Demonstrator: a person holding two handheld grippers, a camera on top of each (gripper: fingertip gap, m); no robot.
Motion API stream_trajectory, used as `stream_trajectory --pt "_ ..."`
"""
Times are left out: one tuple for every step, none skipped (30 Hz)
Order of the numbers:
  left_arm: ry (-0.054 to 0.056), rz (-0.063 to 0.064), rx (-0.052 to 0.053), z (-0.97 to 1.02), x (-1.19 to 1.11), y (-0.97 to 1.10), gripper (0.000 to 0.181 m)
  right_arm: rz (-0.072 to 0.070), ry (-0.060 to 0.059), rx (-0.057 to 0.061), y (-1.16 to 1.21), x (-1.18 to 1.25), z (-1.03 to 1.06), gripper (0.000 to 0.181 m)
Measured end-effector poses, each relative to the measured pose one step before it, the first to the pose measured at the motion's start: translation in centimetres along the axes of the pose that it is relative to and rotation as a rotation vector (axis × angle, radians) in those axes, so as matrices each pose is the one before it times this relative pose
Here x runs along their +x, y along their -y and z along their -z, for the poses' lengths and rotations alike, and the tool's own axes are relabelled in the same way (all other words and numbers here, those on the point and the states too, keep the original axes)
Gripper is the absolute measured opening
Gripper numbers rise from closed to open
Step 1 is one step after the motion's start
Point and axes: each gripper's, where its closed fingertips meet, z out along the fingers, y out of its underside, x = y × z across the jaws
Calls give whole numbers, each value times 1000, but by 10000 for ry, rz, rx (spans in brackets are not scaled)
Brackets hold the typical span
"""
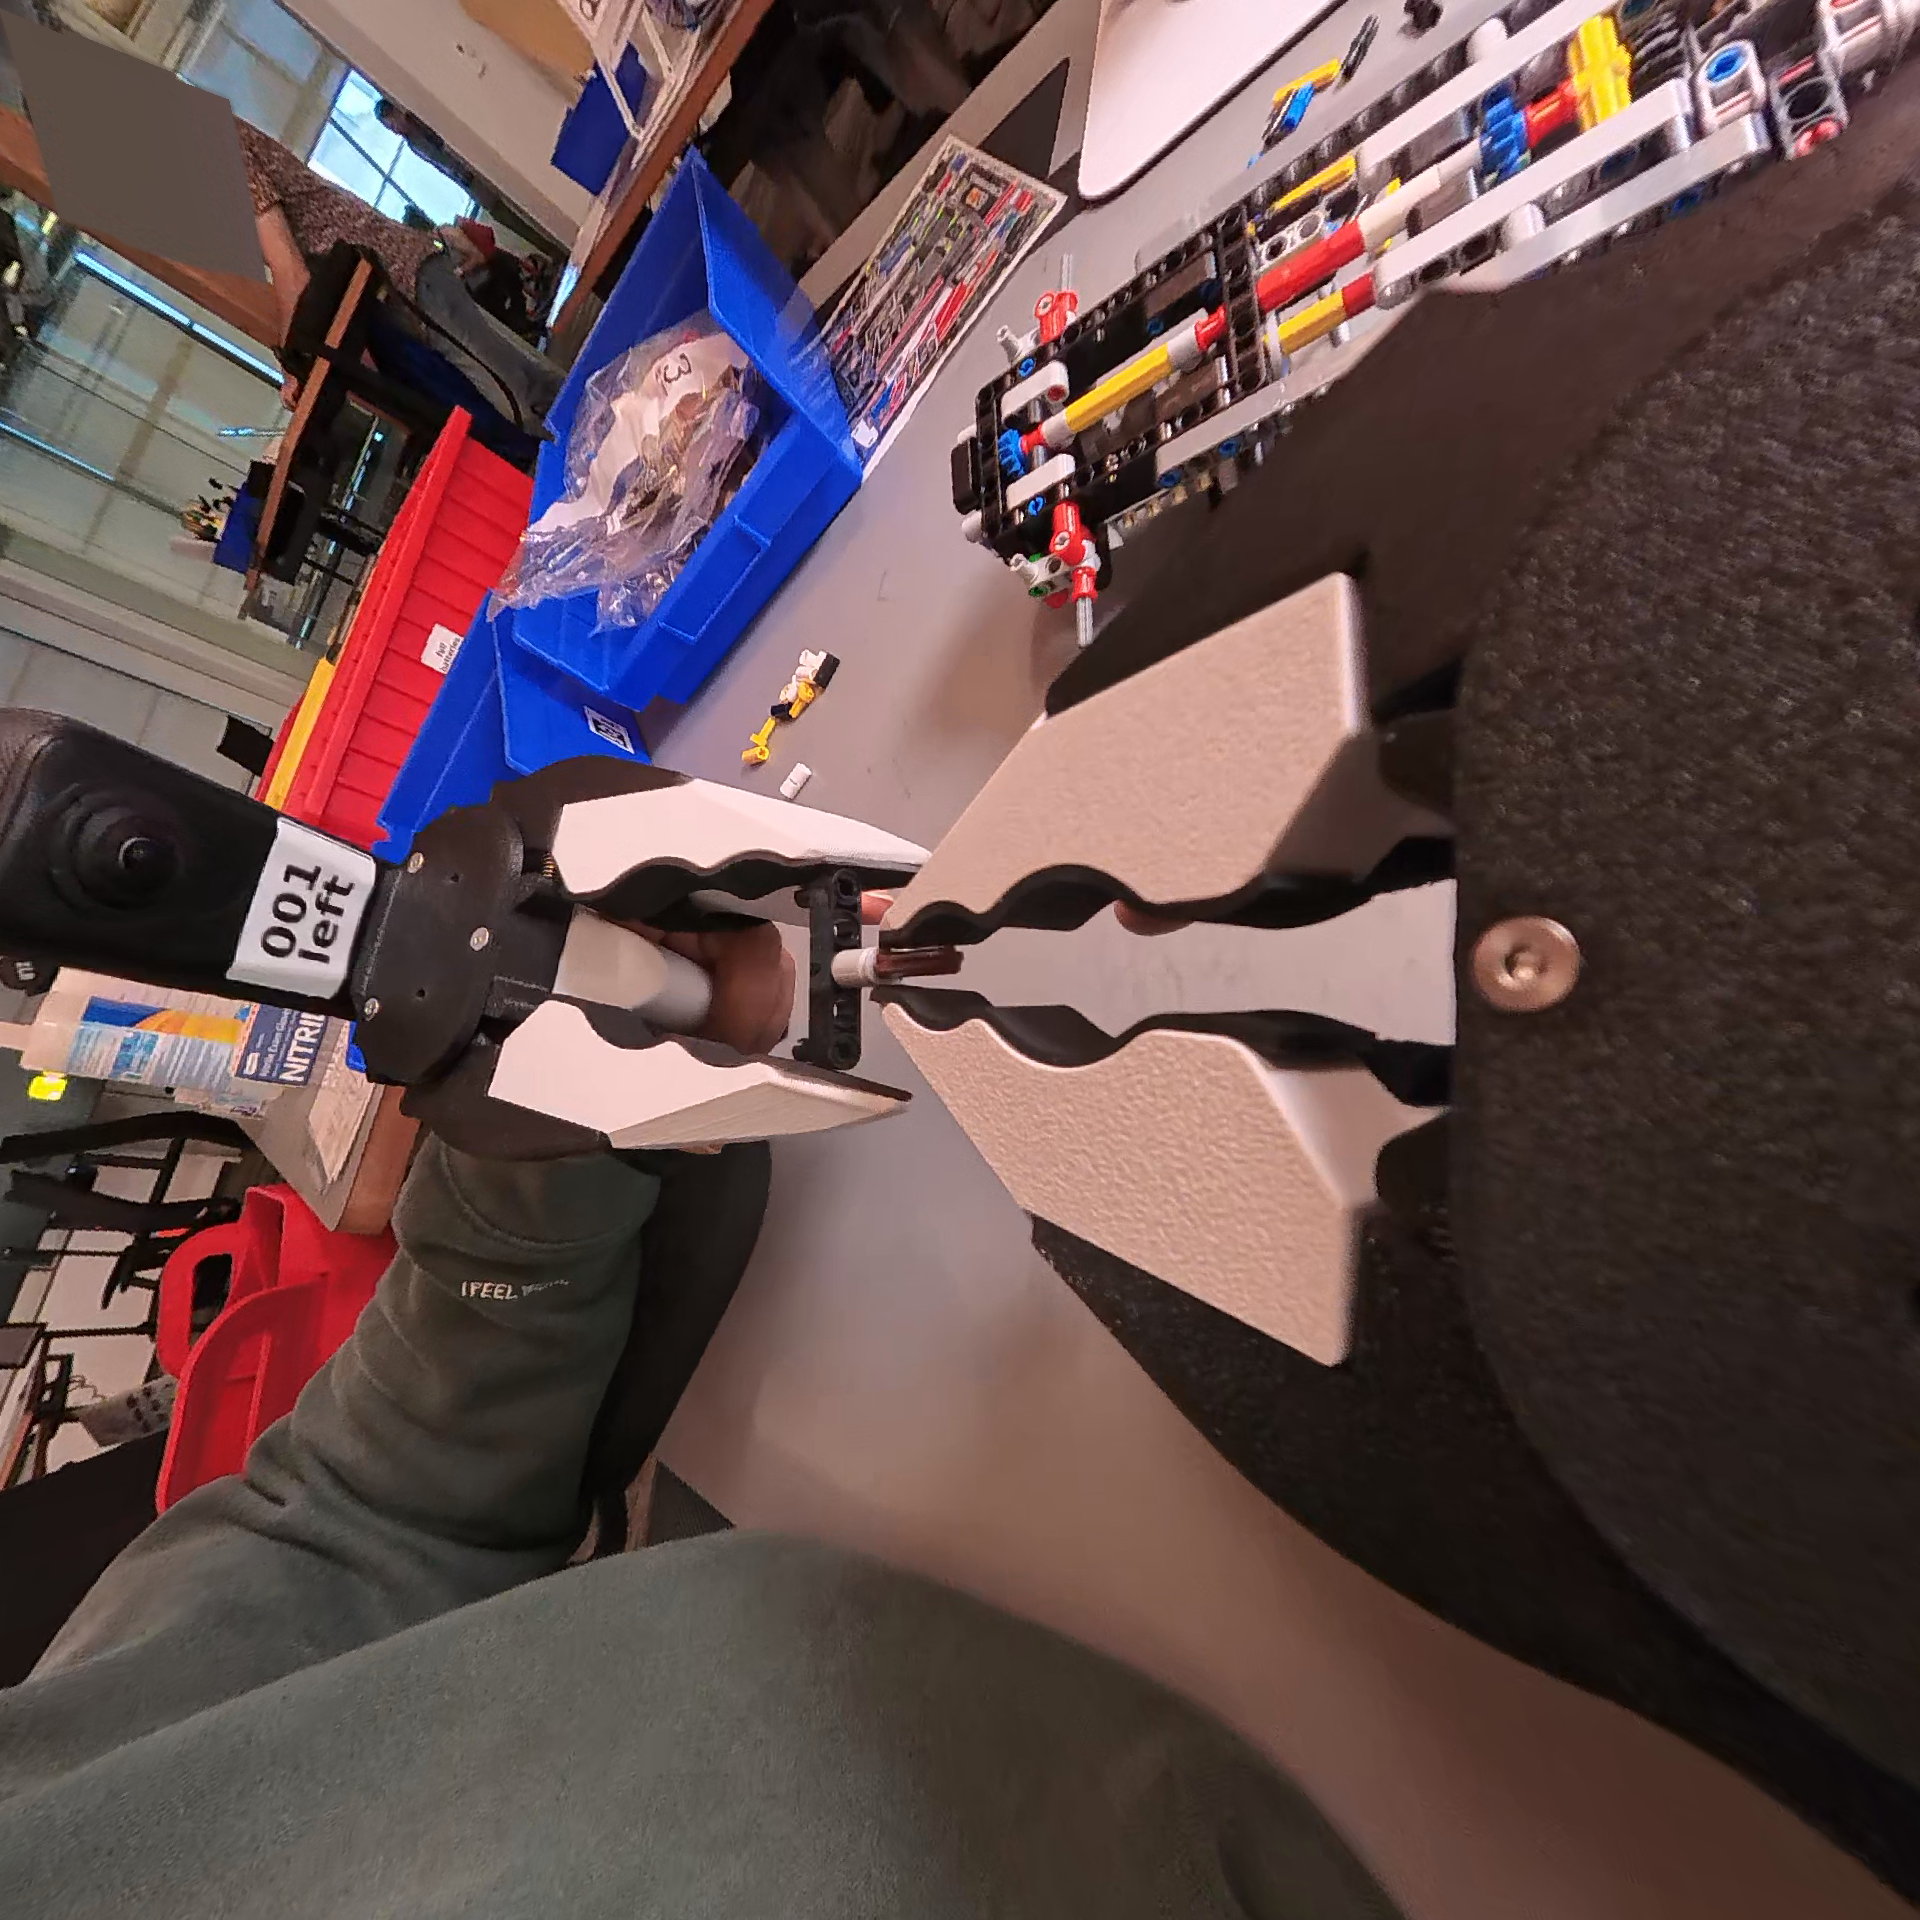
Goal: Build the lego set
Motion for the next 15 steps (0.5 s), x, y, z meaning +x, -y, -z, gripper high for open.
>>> stream_trajectory --pt "-7 51 -57 -41 -6 -76 41 -16 37 4 -17 -30 9 4" --pt "-20 54 -86 -40 1 -120 41 -5 69 9 26 -64 32 6" --pt "-37 45 -87 -37 36 -142 41 -17 38 29 82 -16 69 7" --pt "-27 39 -44 -23 19 -85 41 -28 6 62 124 22 68 7" --pt "-14 31 -5 -7 1 -13 41 -35 -7 18 46 37 22 5" --pt "2 6 -16 -14 -8 -13 41 14 34 -74 -110 -88 -56 3" --pt "7 -15 -50 -33 -5 -89 41 35 -16 -52 -92 -31 -74 3" --pt "-1 -7 -37 -34 8 -73 41 -15 11 -18 -43 -32 -46 3" --pt "-8 11 -2 -19 27 -7 41 -88 28 34 11 -16 -13 3" --pt "-12 14 12 4 22 23 41 -112 35 61 58 -15 -8 2" --pt "-5 6 10 -9 15 35 41 -88 26 44 43 -4 -3 2" --pt "0 -6 -1 -6 22 12 41 -40 36 17 -3 -23 -1 1" --pt "6 -15 -6 -10 12 7 41 -25 32 -11 -23 -27 1 1" --pt "4 -8 -9 -11 -3 -6 41 -23 18 -8 -12 0 13 1" --pt "-15 13 5 0 7 17 41 -12 22 0 29 -7 27 1"
